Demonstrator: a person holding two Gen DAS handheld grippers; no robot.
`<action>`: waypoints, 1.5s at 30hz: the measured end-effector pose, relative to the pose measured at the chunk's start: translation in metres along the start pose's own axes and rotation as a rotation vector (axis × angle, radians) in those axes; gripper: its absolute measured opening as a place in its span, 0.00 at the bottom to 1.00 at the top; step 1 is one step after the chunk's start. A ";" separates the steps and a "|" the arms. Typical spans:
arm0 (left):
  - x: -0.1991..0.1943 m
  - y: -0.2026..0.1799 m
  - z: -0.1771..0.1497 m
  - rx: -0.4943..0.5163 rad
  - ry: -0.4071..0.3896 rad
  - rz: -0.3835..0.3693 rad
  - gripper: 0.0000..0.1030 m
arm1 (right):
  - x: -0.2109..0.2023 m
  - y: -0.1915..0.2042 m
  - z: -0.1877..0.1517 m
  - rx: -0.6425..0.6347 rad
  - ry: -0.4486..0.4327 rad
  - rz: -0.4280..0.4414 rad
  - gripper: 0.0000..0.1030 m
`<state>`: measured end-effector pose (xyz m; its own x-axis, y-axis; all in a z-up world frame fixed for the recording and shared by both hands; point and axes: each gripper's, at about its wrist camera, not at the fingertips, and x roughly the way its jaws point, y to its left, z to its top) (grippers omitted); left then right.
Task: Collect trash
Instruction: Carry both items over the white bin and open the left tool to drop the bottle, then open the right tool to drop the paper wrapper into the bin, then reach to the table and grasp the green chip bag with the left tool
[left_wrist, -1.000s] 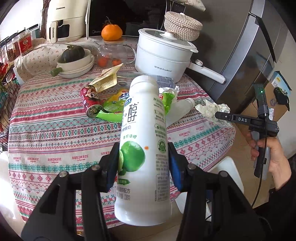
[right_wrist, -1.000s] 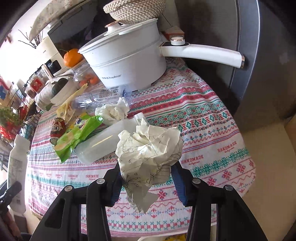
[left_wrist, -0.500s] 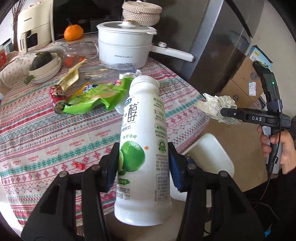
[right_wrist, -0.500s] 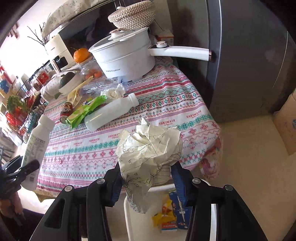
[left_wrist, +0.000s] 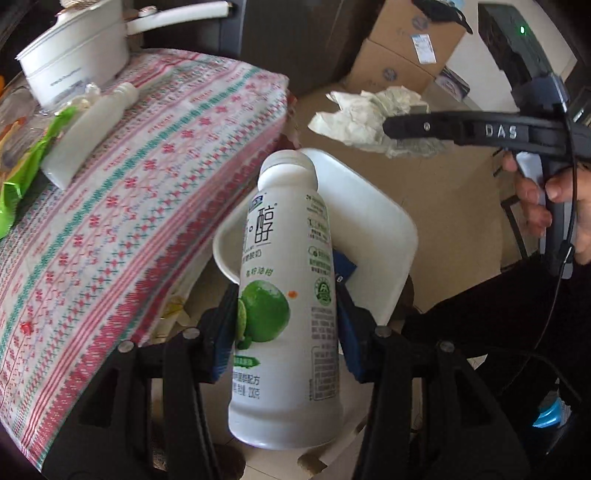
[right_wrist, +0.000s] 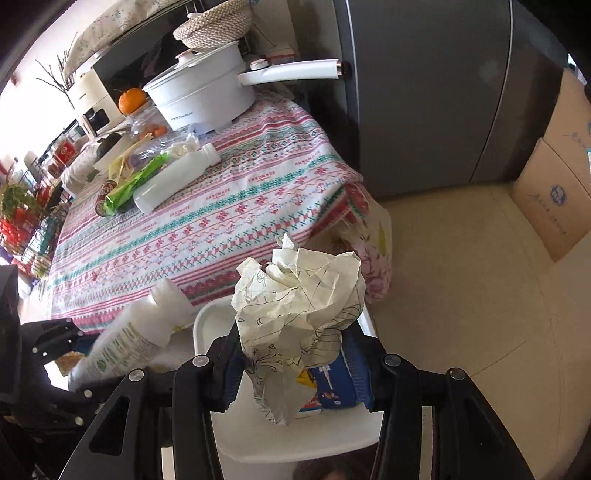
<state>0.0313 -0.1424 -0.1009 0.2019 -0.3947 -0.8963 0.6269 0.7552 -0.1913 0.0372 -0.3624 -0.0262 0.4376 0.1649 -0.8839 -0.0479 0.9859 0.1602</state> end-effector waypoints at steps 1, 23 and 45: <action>0.008 -0.006 0.001 0.014 0.019 -0.001 0.49 | -0.001 -0.004 -0.002 0.007 0.002 -0.004 0.48; 0.036 -0.030 0.011 0.126 0.002 0.083 0.61 | 0.004 -0.025 -0.012 0.026 0.044 -0.036 0.49; -0.021 0.054 -0.013 -0.077 -0.091 0.192 0.75 | 0.047 0.022 -0.020 -0.098 0.204 -0.067 0.70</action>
<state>0.0512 -0.0864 -0.0972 0.3808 -0.2830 -0.8803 0.5122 0.8572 -0.0540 0.0382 -0.3325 -0.0729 0.2522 0.0912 -0.9634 -0.1160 0.9912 0.0634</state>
